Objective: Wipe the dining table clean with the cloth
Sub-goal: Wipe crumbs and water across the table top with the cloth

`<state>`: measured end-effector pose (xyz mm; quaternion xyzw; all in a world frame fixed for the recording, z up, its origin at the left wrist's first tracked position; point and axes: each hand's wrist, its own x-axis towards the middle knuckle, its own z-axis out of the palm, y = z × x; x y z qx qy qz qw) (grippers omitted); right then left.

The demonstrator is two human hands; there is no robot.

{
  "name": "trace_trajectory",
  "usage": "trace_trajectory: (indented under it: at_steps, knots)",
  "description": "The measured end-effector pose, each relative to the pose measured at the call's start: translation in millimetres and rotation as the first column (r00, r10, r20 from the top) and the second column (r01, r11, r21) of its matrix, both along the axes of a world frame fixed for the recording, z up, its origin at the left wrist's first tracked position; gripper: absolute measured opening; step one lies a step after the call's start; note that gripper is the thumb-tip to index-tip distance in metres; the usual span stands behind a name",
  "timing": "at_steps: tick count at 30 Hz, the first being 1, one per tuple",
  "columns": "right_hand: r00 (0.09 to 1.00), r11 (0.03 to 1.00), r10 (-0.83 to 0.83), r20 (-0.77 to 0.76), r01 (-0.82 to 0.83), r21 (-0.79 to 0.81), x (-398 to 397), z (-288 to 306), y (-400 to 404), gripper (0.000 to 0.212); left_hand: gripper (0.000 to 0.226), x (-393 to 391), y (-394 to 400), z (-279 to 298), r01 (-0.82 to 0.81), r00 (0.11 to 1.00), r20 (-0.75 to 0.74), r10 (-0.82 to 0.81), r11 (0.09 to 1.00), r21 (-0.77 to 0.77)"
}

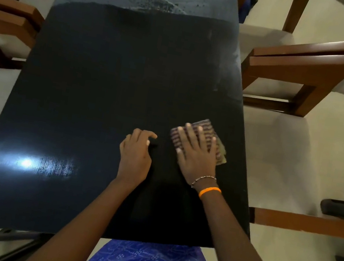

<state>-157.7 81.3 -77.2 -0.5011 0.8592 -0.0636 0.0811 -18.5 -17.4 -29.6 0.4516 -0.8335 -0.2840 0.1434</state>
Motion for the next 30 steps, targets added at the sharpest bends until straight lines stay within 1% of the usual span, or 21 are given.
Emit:
trace_trajectory:
  at_steps: [2, 4, 5, 6, 8, 11, 17, 19, 23, 30]
  knots:
    - [0.988, 0.989, -0.149, -0.028, 0.149, -0.002, -35, -1, 22, 0.06, 0.035, -12, 3, 2, 0.054, 0.998, -0.009, -0.054, 0.998, 0.007]
    - [0.954, 0.954, -0.3, 0.001, 0.3, -0.003, -63, -1, 35, 0.059, 0.033, -26, 6, 2, 0.094, 0.996, -0.005, -0.094, 0.995, 0.013]
    - [0.938, 0.938, -0.345, 0.019, 0.345, 0.002, -71, -1, 34, 0.059, 0.03, -34, 7, 2, 0.104, 0.995, -0.003, -0.104, 0.994, 0.019]
    - [0.933, 0.934, -0.358, 0.028, 0.358, 0.01, -76, -1, 28, 0.061, 0.029, -42, 8, 2, 0.109, 0.994, -0.002, -0.109, 0.994, 0.027]
    - [0.949, 0.949, -0.314, 0.025, 0.314, 0.022, -81, -1, 12, 0.062, 0.029, -59, 9, 4, 0.11, 0.994, 0.006, -0.11, 0.993, 0.048]
    - [0.978, 0.978, -0.207, -0.003, 0.207, 0.03, -103, 1, -21, 0.062, 0.029, -85, 9, 7, 0.092, 0.996, 0.016, -0.093, 0.994, 0.052]
    - [0.995, 0.995, -0.102, 0.019, 0.102, -0.011, -191, 4, -93, 0.057, 0.021, -132, -4, 10, 0.067, 0.998, 0.008, -0.067, 0.998, 0.005]
    - [0.993, 0.993, -0.109, 0.042, 0.11, -0.031, -222, 3, -113, 0.056, 0.021, -145, -11, 9, 0.059, 0.998, 0.009, -0.059, 0.998, 0.007]
    - [0.978, 0.98, -0.177, 0.112, 0.186, -0.074, -268, 2, -148, 0.054, 0.024, -167, -20, 8, 0.027, 1.0, 0.015, -0.027, 0.999, 0.027]
    - [0.968, 0.971, -0.217, 0.127, 0.227, -0.072, -321, 1, -214, 0.056, 0.032, -188, -36, -2, 0.01, 0.998, 0.057, -0.01, 1.0, 0.009]
